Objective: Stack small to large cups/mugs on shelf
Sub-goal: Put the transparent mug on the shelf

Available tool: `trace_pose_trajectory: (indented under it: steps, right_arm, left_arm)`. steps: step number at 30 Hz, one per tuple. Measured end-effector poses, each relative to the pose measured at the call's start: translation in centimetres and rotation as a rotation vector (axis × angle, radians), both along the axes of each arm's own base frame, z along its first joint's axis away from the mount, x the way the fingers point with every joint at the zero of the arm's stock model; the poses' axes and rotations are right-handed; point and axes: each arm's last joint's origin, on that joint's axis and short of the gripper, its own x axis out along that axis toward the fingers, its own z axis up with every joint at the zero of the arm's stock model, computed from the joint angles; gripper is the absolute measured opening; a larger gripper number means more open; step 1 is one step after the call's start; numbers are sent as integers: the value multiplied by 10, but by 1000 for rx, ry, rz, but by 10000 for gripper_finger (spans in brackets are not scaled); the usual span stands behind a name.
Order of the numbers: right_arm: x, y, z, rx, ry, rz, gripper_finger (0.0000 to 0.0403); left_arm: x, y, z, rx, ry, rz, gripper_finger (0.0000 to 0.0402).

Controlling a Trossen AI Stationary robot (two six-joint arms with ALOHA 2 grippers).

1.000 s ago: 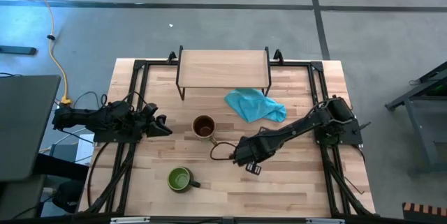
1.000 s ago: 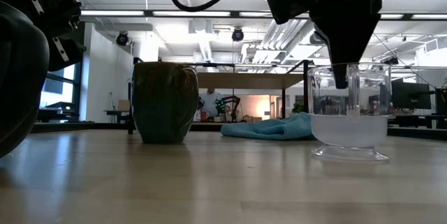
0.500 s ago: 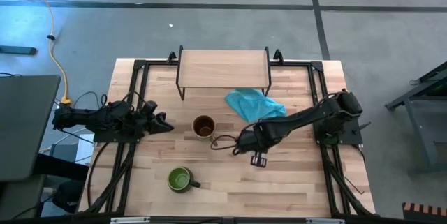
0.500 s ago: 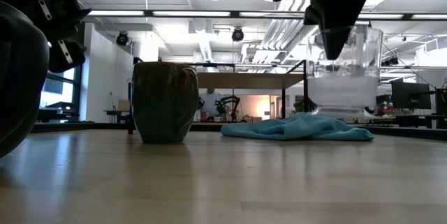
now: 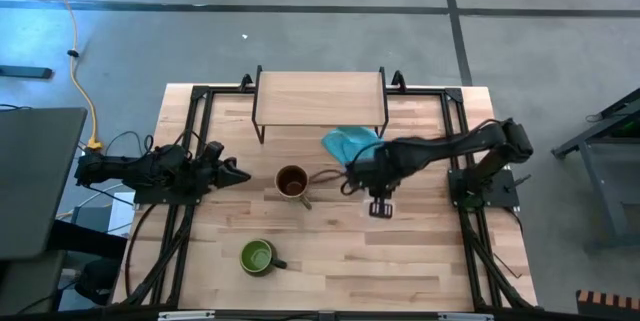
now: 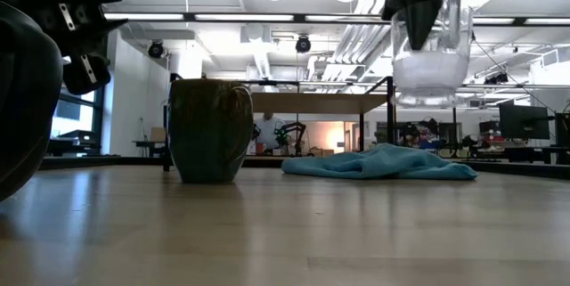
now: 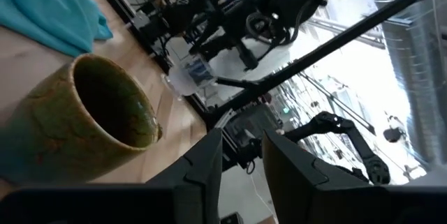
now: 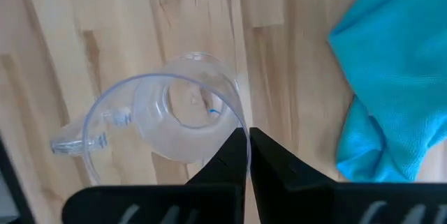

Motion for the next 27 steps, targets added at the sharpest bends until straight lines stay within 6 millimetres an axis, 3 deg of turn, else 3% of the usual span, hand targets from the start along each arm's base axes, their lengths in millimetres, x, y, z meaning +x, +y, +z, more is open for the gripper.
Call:
trace_pose_trajectory:
  steps: [11,27]
  right_arm:
    - [-22,-53,27,30,-2,-39,0]
    - [-29,-114,66,-51,-122,-88,0]
  left_arm:
    - [0,2,0,-3,0,52,90]
    - [0,3,0,-7,-1,109,90]
